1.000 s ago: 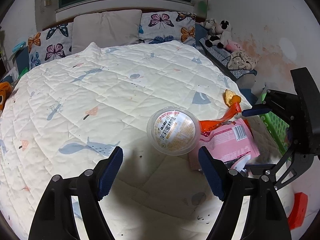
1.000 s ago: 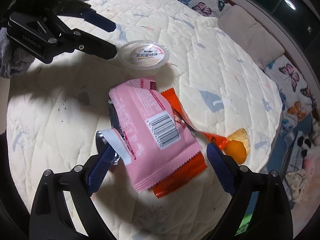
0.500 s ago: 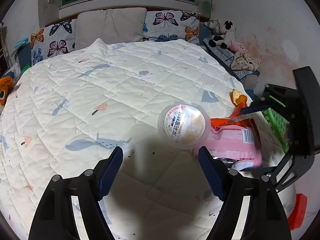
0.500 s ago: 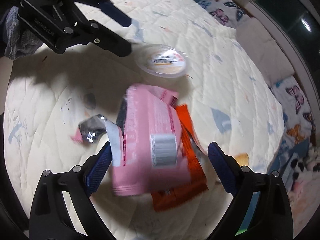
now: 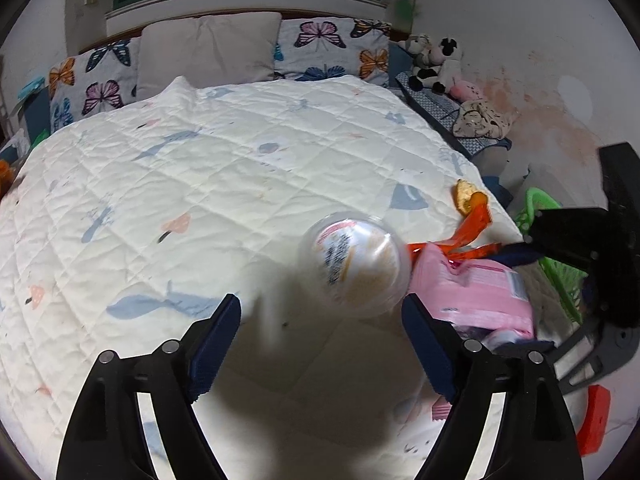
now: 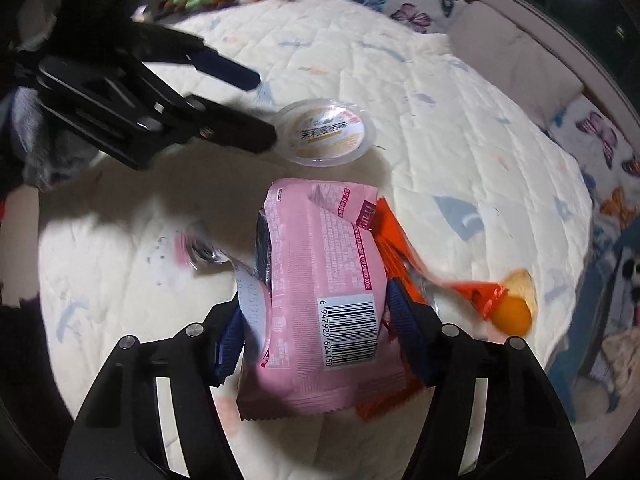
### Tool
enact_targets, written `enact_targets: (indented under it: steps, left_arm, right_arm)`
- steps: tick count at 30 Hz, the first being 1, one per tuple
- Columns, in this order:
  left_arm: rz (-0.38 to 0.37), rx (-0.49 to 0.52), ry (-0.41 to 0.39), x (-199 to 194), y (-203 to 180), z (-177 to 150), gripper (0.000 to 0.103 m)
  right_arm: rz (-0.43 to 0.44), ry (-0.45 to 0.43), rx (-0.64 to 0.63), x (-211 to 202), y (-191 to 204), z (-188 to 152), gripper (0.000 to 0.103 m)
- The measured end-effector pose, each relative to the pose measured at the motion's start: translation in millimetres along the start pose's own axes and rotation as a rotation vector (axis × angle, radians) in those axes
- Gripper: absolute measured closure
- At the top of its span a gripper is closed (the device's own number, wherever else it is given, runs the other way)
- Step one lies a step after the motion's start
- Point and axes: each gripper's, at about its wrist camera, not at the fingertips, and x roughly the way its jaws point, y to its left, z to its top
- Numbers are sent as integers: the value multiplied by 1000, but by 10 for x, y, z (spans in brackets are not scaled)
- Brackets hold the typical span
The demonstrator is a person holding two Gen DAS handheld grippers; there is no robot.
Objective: Collect trash
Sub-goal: 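Grasp the pink snack wrapper with the right tool while the left tool grasps another clear tub, then carry the pink wrapper and clear tub to the green basket and release both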
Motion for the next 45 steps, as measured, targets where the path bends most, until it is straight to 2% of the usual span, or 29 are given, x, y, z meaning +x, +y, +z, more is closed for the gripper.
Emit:
enact_targets:
  steps: [8,15,17,19,24,31,35,45]
  left_arm:
    - [-6,38,20,232,-124,162,19]
    - [10,62,38,399,-178,219,18]
    - [16,64,37,427,-189,215,21]
    - [16,62,39,443,-196,213,33]
    - [18,55,18,384,-218,212,37]
    - [18,70,-23,123,-402,214,37]
    - [-7,100,-55,-36,-610,246,37]
    - [-123,170,-80,-114,-1317,365,37]
  right_arm:
    - [-18,-73,184,-385,-66,-389,37]
    - [-56,-138,395,-697,-231,-847,37]
    - [-74,-150,443,-769,-286,-964,37]
    - [-102,-167,505,-868,-346,-1120,37]
    - [-159,-198,630,-1055,-506,-1420,37]
    - [-265,-196,754,-1187,-694,-1809,37]
    - [-299,-177,829,-1190,-815,-2041,37]
    - [-381,-129,946,-1177,-1063,-2481,34]
